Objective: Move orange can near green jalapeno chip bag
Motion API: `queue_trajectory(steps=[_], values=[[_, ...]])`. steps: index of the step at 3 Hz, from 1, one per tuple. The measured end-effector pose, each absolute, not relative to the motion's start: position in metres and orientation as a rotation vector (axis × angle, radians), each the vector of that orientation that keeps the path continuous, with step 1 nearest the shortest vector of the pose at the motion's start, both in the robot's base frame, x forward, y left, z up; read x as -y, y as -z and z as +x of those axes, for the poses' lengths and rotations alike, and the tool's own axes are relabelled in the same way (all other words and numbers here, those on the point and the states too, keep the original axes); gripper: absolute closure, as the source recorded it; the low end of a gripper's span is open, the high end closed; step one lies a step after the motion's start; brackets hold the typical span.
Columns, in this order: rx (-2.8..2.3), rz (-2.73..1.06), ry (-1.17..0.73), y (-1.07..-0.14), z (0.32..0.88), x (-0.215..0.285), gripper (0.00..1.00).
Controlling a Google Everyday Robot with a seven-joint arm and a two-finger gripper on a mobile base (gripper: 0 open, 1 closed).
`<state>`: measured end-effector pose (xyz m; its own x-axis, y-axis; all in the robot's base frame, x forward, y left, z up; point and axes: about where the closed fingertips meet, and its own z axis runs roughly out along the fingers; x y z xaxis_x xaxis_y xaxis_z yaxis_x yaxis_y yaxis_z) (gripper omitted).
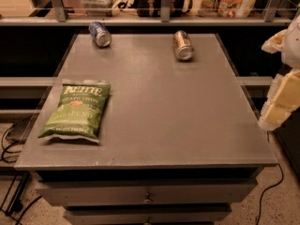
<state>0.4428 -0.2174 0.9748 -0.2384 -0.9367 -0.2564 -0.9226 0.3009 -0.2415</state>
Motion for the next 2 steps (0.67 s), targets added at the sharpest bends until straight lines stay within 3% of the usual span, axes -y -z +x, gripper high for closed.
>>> queue_trajectory(steps=[2], values=[[-2.139, -1.413, -0.219, -0.953, 0.493, 0.204, 0.00]])
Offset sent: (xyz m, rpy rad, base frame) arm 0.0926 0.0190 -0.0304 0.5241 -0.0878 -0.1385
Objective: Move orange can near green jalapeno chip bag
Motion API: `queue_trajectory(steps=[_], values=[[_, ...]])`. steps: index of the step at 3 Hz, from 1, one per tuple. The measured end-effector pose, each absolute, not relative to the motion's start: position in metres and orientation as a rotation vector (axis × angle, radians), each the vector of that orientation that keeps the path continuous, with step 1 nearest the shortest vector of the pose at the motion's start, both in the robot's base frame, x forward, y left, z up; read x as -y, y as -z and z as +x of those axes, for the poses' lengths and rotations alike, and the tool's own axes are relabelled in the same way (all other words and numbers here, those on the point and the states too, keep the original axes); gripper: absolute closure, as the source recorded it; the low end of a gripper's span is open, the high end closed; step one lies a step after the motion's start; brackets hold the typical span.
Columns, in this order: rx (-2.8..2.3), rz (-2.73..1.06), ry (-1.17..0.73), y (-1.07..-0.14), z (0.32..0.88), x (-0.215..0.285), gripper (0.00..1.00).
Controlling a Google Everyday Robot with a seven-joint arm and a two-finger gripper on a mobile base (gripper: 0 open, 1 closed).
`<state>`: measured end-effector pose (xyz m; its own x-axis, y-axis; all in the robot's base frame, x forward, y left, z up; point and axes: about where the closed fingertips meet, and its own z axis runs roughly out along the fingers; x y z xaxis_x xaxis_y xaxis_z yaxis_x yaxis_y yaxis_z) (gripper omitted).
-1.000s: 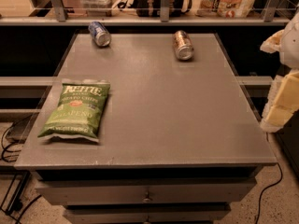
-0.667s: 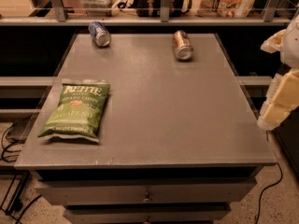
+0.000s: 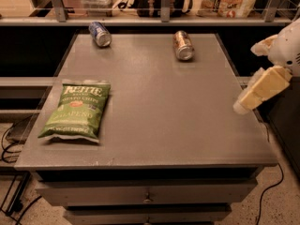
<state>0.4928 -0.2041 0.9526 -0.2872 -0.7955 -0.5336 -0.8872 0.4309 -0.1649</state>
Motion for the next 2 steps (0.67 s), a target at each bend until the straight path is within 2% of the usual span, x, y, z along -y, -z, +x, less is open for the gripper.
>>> queue_trajectory(steps=[2], values=[[-2.080, -1.063, -0.355, -0.937, 0.582, 0.189, 0.00]])
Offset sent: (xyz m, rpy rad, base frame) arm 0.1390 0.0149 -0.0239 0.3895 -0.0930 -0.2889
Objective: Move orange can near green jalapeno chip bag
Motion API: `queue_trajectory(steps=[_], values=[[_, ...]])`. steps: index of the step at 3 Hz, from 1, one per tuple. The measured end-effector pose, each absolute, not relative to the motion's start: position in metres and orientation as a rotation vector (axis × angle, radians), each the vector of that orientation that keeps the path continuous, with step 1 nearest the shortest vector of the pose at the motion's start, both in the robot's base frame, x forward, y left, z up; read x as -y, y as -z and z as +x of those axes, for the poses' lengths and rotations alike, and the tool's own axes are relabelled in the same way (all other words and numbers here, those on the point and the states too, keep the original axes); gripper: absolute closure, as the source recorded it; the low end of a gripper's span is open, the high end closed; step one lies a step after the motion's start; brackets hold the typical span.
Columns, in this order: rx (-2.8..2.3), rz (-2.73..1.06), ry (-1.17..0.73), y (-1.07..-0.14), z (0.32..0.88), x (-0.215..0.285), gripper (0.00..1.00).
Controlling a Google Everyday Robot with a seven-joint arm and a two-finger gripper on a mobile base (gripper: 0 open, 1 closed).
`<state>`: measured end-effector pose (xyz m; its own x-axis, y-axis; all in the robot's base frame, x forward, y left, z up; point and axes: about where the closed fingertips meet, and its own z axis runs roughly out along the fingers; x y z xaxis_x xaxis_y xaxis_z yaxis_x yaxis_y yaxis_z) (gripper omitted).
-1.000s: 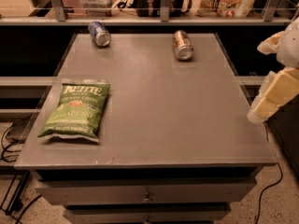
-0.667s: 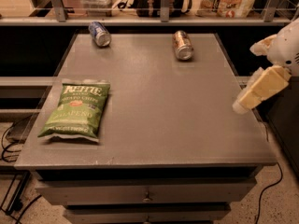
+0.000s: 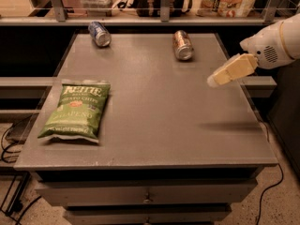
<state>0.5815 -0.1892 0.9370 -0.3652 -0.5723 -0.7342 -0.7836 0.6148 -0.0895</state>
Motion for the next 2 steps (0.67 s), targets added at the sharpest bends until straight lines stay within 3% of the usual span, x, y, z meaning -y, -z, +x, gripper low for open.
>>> queue_trajectory(steps=[2], values=[[-2.063, -1.026, -0.351, -0.932, 0.597, 0.177, 0.00]])
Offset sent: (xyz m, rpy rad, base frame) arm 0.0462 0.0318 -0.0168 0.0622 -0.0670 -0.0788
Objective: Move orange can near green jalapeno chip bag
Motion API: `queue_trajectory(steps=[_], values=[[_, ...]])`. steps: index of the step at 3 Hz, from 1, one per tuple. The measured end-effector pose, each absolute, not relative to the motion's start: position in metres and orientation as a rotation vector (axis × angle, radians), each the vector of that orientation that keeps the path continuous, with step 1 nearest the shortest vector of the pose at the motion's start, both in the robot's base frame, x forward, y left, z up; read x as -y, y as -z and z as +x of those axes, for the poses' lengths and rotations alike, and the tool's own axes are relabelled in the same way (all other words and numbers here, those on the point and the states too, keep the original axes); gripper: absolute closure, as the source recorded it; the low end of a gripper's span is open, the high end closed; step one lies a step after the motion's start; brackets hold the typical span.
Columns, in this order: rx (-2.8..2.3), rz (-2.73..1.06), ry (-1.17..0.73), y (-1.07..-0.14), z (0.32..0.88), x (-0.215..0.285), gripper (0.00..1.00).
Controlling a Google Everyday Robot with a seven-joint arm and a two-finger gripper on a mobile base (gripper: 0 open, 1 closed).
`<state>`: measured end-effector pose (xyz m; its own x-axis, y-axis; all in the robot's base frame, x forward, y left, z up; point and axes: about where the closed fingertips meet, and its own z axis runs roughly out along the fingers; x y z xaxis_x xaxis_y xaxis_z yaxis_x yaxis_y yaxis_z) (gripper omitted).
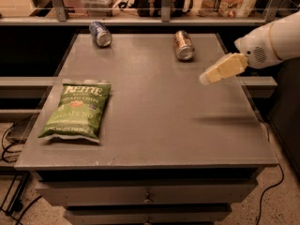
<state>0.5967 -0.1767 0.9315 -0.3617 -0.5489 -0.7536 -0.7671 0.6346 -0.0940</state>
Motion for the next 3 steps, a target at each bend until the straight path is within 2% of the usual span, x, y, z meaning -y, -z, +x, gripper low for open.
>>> queue_trajectory(steps=[2, 3], values=[[-2.000, -0.881, -0.289, -0.906, 0.666, 0.143, 0.00], [-1.994, -0.776, -0.321, -0.894, 0.704, 0.132, 0.00]])
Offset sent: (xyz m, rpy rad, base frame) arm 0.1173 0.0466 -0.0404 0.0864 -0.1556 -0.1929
